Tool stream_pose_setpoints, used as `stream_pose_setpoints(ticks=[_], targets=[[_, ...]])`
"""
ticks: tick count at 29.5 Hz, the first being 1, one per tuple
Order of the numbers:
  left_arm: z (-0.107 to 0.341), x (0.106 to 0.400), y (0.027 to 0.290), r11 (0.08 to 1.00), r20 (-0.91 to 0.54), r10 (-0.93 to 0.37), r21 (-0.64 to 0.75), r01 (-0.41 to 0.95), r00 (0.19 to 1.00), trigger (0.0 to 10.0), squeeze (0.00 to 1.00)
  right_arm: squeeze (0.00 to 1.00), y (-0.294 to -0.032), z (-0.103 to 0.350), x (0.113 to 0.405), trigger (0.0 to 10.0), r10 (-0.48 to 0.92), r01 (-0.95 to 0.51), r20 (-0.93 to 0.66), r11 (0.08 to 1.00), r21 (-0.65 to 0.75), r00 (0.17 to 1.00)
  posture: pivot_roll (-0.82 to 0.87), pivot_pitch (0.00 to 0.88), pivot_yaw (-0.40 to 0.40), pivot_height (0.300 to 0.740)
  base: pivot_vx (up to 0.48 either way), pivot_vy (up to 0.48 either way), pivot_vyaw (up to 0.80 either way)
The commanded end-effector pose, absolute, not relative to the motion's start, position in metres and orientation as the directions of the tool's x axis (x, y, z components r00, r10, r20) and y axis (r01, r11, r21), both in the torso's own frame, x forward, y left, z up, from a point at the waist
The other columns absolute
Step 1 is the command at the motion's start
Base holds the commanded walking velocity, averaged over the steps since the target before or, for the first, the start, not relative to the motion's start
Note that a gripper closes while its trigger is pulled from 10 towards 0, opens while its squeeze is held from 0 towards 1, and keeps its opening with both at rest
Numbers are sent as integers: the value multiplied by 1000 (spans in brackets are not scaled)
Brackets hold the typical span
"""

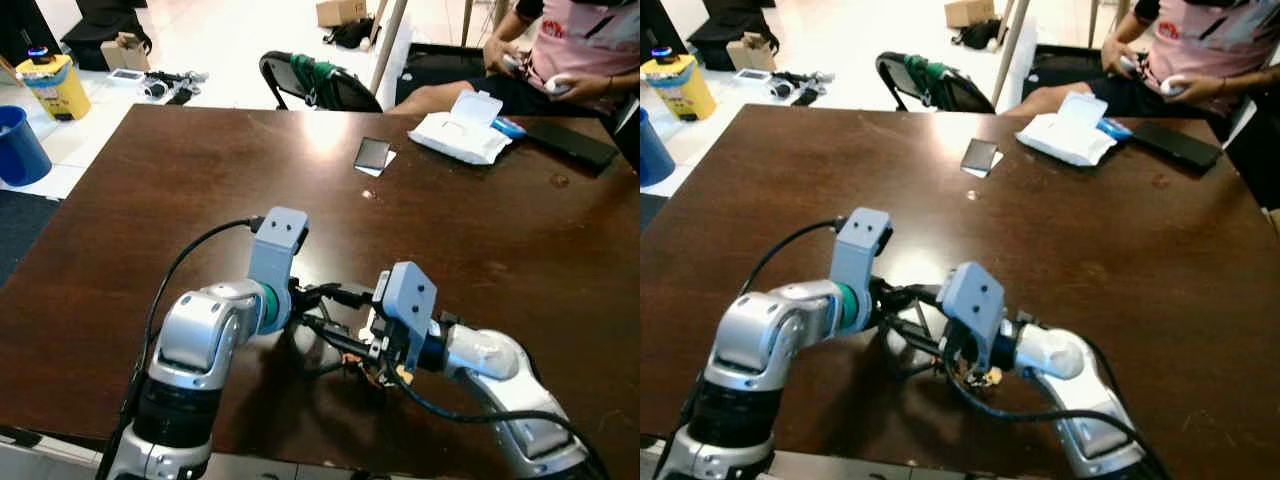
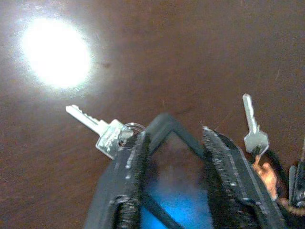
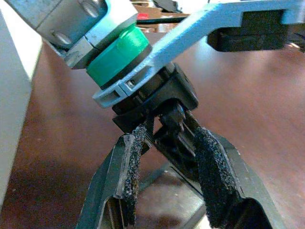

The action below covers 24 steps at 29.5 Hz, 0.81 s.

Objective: Hang keys on a hook

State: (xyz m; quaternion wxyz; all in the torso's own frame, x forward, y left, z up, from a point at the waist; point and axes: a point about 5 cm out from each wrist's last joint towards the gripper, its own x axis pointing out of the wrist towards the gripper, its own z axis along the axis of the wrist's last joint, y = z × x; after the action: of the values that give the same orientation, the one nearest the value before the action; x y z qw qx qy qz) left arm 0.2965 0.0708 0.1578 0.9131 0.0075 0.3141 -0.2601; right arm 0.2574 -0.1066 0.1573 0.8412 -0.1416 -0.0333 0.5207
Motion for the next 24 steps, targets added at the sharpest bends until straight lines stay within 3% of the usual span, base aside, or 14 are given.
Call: stream_pose_setpoints(ticks=[1, 2, 3, 4, 6, 8, 12, 13, 17, 18, 24], targets=[[154, 294, 73, 864, -592, -467, -149, 481, 656, 10000, 1000, 0, -109, 154, 258, 10000, 877, -863, -105, 429, -265, 469, 110, 33, 139, 740, 0, 0, 0], [154, 294, 73, 864, -592, -467, -149, 481, 656, 10000, 1000, 0, -109, 154, 258, 10000, 877, -863, -105, 429, -265, 469, 110, 33, 139, 740, 0, 0, 0], [151, 294, 73, 866, -600, -460, -142, 479, 655, 10000, 353, 0, -109, 154, 259, 10000, 877, -863, -104, 429, -266, 468, 108, 32, 137, 740, 0, 0, 0], [142, 296, 72, 875, -621, -438, -127, 468, 650, 10000, 0, 0, -110, 154, 258, 10000, 877, -863, -105, 430, -267, 469, 105, 31, 138, 740, 0, 0, 0], [139, 297, 72, 877, -626, -432, -122, 465, 649, 9686, 0, 0, -110, 154, 258, 10000, 877, -862, -105, 430, -268, 469, 105, 31, 138, 740, 0, 0, 0], [135, 300, 72, 886, -638, -413, -116, 449, 650, 8118, 0, 0, -110, 154, 258, 10000, 877, -862, -105, 430, -268, 469, 103, 30, 139, 740, 0, 0, 0], [132, 302, 72, 891, -644, -402, -110, 440, 651, 7451, 0, 0, -110, 154, 258, 10000, 877, -863, -105, 429, -267, 469, 104, 32, 140, 740, 0, 0, 0], [132, 302, 72, 891, -646, -401, -110, 441, 650, 6588, 0, 0, -109, 154, 257, 10000, 877, -863, -104, 429, -267, 468, 104, 33, 141, 740, 0, 0, 0], [132, 302, 72, 890, -648, -401, -109, 442, 648, 6314, 0, 0, -109, 154, 257, 10000, 878, -864, -104, 428, -266, 467, 104, 35, 143, 740, 0, 0, 0], [132, 302, 71, 891, -648, -400, -109, 440, 648, 5647, 0, 0, -109, 154, 257, 10000, 878, -864, -104, 428, -265, 467, 105, 37, 144, 740, 0, 0, 0], [133, 303, 70, 892, -647, -399, -110, 438, 650, 5255, 0, 0, -109, 154, 257, 10000, 878, -864, -104, 429, -264, 467, 105, 37, 144, 740, 0, 0, 0]])
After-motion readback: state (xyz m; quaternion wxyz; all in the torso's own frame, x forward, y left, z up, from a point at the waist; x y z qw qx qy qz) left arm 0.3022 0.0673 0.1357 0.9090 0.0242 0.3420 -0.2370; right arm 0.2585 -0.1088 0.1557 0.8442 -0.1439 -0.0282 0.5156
